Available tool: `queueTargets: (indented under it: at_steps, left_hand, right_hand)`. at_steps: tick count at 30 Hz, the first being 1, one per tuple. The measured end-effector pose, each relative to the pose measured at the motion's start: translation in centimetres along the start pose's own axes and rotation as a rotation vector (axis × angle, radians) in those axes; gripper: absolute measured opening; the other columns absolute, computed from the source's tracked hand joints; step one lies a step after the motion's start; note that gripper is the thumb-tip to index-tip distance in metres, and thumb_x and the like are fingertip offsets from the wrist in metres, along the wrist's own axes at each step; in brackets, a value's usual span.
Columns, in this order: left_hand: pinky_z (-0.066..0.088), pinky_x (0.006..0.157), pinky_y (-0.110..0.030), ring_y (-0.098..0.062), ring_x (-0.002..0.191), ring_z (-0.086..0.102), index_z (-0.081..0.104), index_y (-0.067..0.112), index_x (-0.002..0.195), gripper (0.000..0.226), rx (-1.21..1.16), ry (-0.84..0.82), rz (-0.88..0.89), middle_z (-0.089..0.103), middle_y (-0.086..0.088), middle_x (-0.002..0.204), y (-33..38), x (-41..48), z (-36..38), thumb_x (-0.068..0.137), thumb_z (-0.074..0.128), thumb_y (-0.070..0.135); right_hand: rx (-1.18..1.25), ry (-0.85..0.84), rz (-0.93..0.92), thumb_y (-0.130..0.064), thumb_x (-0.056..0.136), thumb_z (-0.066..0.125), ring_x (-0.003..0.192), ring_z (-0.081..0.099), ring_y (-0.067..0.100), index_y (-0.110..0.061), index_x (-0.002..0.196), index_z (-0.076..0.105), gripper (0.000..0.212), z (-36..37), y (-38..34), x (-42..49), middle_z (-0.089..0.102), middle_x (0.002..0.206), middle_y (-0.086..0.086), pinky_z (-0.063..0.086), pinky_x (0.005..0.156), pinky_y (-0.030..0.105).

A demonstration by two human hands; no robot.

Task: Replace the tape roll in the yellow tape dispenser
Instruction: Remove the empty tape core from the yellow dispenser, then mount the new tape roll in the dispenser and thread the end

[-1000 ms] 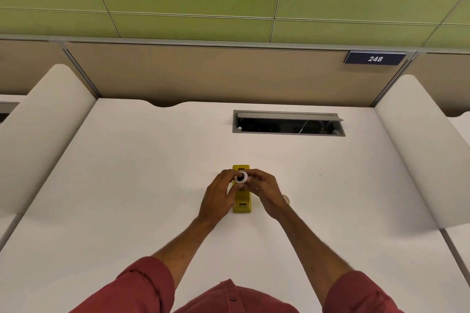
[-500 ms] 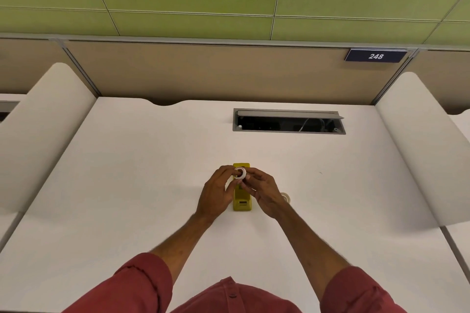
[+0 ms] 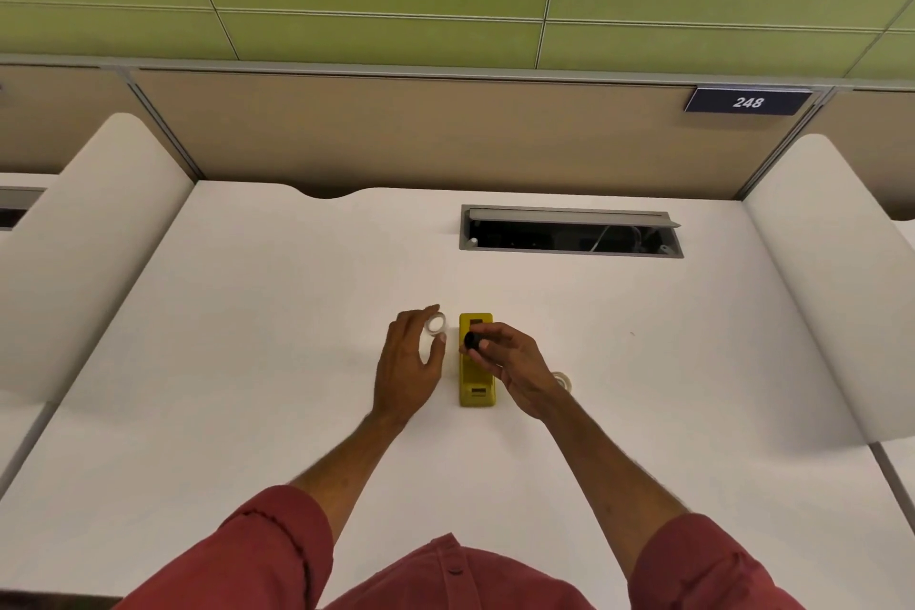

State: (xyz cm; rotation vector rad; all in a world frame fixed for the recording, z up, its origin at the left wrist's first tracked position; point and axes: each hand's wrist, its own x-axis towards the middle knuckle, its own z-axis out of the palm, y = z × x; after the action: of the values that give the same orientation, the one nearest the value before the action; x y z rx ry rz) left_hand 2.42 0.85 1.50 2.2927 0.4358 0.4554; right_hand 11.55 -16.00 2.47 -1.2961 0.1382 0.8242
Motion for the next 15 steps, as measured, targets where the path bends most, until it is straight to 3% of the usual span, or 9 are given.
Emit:
queueTargets:
  at_steps: [4, 10, 15]
  left_hand:
    - [0.055, 0.105, -0.042, -0.026, 0.125, 0.062, 0.067, 0.014, 0.137, 0.038, 0.146, -0.08, -0.075, 0.065, -0.004, 0.135, -2.1, 0.4, -1.5, 0.1, 0.073, 0.018]
    - [0.047, 0.109, -0.041, -0.028, 0.136, 0.055, 0.063, 0.018, 0.14, 0.043, 0.342, -0.239, -0.204, 0.063, -0.002, 0.138, -4.6, 0.8, -3.0, 0.098, 0.073, 0.017]
    - [0.046, 0.107, -0.041, -0.028, 0.134, 0.054, 0.063, 0.015, 0.134, 0.038, 0.364, -0.252, -0.319, 0.062, -0.003, 0.135, -5.3, 0.7, -2.5, 0.097, 0.072, 0.012]
  right_hand:
    - [0.001, -0.002, 0.005, 0.016, 0.105, 0.051, 0.136, 0.06, 0.055, 0.016, 0.14, 0.057, 0.035, -0.1, -0.1, 0.2, 0.059, 0.145, 0.039, 0.042, 0.126, 0.057]
    - [-0.006, 0.028, 0.001, 0.02, 0.102, 0.052, 0.135, 0.06, 0.057, 0.015, 0.14, 0.058, 0.038, -0.3, 0.1, 0.6, 0.06, 0.143, 0.04, 0.044, 0.124, 0.056]
    - [-0.02, 0.033, 0.018, 0.019, 0.102, 0.052, 0.135, 0.06, 0.057, 0.015, 0.139, 0.059, 0.038, -0.6, 0.4, 0.8, 0.064, 0.137, 0.039, 0.045, 0.124, 0.055]
